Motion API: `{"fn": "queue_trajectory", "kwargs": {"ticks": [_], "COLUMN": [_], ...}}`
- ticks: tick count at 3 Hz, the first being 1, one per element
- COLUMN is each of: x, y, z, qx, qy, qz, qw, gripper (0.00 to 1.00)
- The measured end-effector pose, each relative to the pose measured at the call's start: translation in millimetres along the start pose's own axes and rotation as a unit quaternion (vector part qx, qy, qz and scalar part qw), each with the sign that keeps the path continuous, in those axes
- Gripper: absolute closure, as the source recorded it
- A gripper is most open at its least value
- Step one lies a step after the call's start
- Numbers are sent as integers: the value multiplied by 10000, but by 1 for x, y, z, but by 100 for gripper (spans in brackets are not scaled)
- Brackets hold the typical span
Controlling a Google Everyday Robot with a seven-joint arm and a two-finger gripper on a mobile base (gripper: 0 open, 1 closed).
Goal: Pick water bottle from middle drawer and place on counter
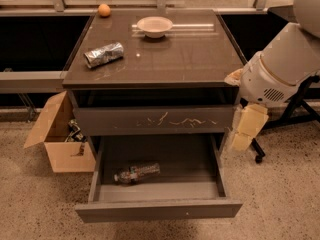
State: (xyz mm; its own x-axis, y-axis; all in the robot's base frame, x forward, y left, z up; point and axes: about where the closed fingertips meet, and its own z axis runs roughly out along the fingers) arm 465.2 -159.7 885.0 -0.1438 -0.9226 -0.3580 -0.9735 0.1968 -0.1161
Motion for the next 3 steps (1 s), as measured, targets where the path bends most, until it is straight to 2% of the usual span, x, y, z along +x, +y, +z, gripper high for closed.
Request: {"fn": "queue_trajectory", "kwargs": {"ticks": [1, 2, 3], "x": [0, -11, -25], "y": [0, 1, 8], "z": [0, 40, 89], "qx": [-1, -216, -432], "qy": [-2, -271, -486], "qz": [-2, -290, -643], "qw": [10000, 9990, 9958], "gripper": [0, 0, 0]}}
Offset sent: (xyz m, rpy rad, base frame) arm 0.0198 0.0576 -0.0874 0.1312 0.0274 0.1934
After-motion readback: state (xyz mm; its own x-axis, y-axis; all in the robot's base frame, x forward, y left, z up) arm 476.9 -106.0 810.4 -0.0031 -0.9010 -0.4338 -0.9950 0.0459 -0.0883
